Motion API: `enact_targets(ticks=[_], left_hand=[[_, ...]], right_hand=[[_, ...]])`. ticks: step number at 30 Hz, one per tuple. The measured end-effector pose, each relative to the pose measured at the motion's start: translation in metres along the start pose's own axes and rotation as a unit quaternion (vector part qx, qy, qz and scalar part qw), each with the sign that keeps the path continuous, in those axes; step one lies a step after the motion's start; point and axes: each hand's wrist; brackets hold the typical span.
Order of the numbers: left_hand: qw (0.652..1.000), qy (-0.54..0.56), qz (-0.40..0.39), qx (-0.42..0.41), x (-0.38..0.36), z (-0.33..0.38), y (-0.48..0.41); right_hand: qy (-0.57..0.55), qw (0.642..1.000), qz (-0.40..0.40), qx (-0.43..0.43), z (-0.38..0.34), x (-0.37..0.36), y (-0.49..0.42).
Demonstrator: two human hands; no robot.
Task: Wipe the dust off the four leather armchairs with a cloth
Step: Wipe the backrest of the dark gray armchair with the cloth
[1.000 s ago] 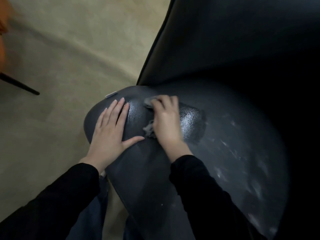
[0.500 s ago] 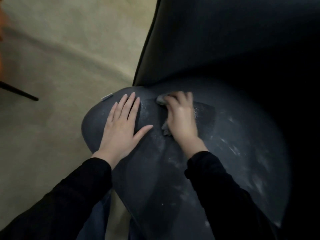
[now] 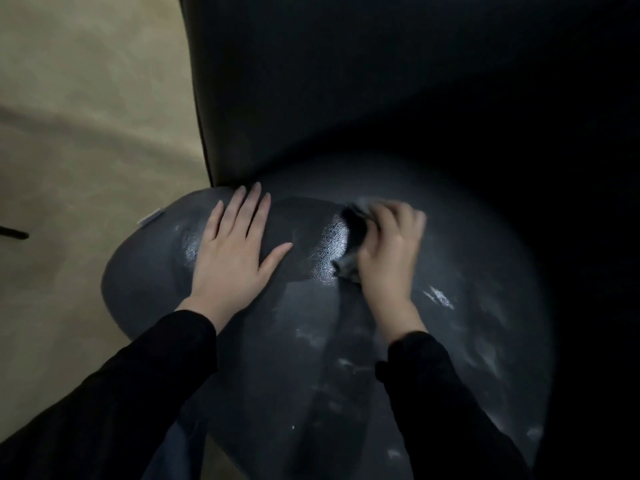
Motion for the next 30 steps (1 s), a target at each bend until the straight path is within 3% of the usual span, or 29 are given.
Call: enact_targets(ticks=[4,7,10,16,19,23,27,30], left_hand=[[1.0,-0.004,0.013,-0.008,-0.002,0.0,0.0],[1.0,-0.002,0.016,-0.014,-0.001,0.001,-0.001],[1.0,-0.001,0.011,-0.012,-0.001,0.0,-0.001],[1.0,0.012,0.004,-0.012,0.003,0.003,-0.001],[0.999,0.024,-0.012,-0.043,0.005,0.014,-0.007],[0.994,0.055,-0.025,-0.09,-0.003,0.044,-0.029],[0.993,0.053,-0.033,-0.098,-0.017,0.061,-0.048],[0.994,0.032,-0.033,-0.103,-0.024,0.062,-0.05]], right_hand=[[-0.026,0.991,-0.053,0.118,-0.05,-0.031,-0.041],[0.004,0.989,-0.08,0.126,-0.041,-0.041,-0.046],[0.034,0.996,-0.047,0.072,-0.003,-0.031,-0.042],[0.097,0.986,0.009,-0.134,0.092,0.004,0.008],[0.068,0.982,0.006,-0.178,0.1,0.017,0.021],[-0.007,0.994,0.03,-0.109,0.087,0.021,-0.019],[-0.008,1.0,-0.022,0.009,0.064,-0.001,-0.05],[0.021,0.999,-0.024,-0.017,0.079,-0.009,-0.047]])
Point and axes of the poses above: each hand's wrist, its own y-axis away from the middle knuckle, its own x-axis out of the back of the hand, z = x × y, and after that the axes turned 14 degrees about y, right-handed
